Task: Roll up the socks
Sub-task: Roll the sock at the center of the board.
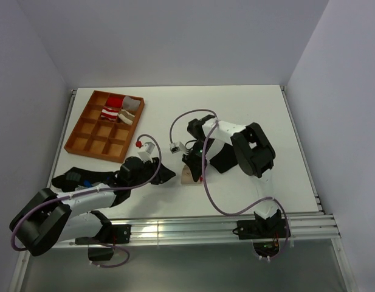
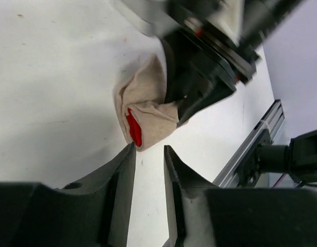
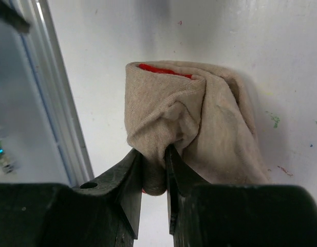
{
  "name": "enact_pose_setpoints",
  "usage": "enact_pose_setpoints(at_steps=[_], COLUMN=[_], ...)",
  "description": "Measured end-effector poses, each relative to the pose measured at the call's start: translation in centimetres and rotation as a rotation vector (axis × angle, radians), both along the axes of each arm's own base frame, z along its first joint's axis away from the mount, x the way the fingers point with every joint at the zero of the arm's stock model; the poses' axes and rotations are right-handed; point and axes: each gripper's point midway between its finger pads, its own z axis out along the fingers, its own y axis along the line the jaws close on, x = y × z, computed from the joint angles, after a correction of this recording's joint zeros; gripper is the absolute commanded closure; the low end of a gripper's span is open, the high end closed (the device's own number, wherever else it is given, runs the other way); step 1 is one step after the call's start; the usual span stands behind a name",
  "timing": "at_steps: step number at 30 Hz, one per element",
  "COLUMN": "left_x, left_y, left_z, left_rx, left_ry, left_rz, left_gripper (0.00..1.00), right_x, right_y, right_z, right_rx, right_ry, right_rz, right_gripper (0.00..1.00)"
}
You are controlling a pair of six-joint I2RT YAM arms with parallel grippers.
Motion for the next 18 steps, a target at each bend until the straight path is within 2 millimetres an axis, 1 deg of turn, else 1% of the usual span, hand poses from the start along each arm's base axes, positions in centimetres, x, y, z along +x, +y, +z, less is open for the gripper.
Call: enact_pose_setpoints(at_steps=[5, 7, 10, 12, 16, 18], left_x=[-0.5, -0.1, 0.6, 1.0, 2.0, 2.1], left_y=[-1.4, -1.8, -2.4, -2.8, -4.0, -4.5], left_z=[0.1, 0.5, 1.2, 1.3, 0.5, -0.2], left_rx=[0.061, 0.094, 0.124, 0.151, 0.203, 0.222], left_ry=[-0.078, -0.116, -0.172, -0.199, -0.219, -0.216], left_rz=[-0.047, -0.060, -0.073, -0.092, -0.133, -0.160], left_gripper=[0.61, 0.58, 0.58, 0.59, 0.59, 0.59], right_x=[0.3, 0.3, 0.2, 0.0, -0.3, -0.5], right_y=[0.1, 0.1, 0.0, -0.1, -0.2, -0.3], right_z=[0.1, 0.1, 0.1, 0.1, 0.0, 0.0], right_rx=[-0.017, -0.022, -0.023, -0.025, -0.029, -0.033], right_ry=[0.112, 0.143, 0.167, 0.184, 0.215, 0.228], right_rz=[0.000, -0.001, 0.004, 0.003, 0.001, 0.000], right_gripper=[0.85, 0.85, 0.85, 0.85, 0.85, 0.85])
